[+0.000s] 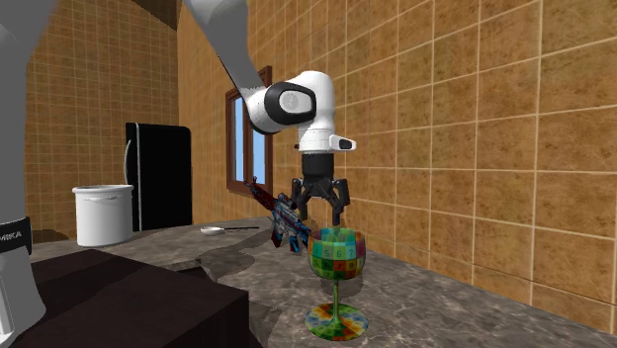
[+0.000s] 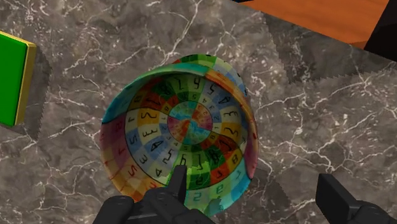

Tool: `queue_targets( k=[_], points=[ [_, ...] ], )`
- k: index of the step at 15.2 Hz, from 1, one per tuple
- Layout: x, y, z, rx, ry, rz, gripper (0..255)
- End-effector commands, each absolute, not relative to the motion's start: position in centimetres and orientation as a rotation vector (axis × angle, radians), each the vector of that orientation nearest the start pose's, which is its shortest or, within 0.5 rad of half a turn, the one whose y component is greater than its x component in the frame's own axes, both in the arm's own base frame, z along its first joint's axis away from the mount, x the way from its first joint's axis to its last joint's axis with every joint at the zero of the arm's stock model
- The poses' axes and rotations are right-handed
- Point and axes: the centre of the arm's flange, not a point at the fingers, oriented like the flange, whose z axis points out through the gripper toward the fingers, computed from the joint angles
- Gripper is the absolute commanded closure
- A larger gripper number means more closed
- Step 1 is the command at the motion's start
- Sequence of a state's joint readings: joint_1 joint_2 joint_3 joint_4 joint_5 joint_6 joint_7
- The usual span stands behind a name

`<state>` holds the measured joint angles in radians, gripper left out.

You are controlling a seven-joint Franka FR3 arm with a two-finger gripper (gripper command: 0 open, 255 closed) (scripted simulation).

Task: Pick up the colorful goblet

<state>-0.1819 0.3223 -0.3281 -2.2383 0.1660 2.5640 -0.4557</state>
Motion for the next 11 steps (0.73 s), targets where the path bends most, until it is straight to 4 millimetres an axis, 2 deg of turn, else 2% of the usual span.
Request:
queue_targets(
  k=[1, 7, 9, 10, 11],
  points=[
    [47.9, -27.7, 22.2, -3.151, 0.276, -0.029, 0],
    [47.9, -27.7, 18.7, -3.151, 0.276, -0.029, 0],
    [47.9, -27.7, 18.7, -3.151, 0.276, -0.029, 0],
    [47.8, -27.7, 18.7, -3.151, 0.276, -0.029, 255],
    [47.8, -27.7, 18.7, -3.151, 0.276, -0.029, 255]
  ],
)
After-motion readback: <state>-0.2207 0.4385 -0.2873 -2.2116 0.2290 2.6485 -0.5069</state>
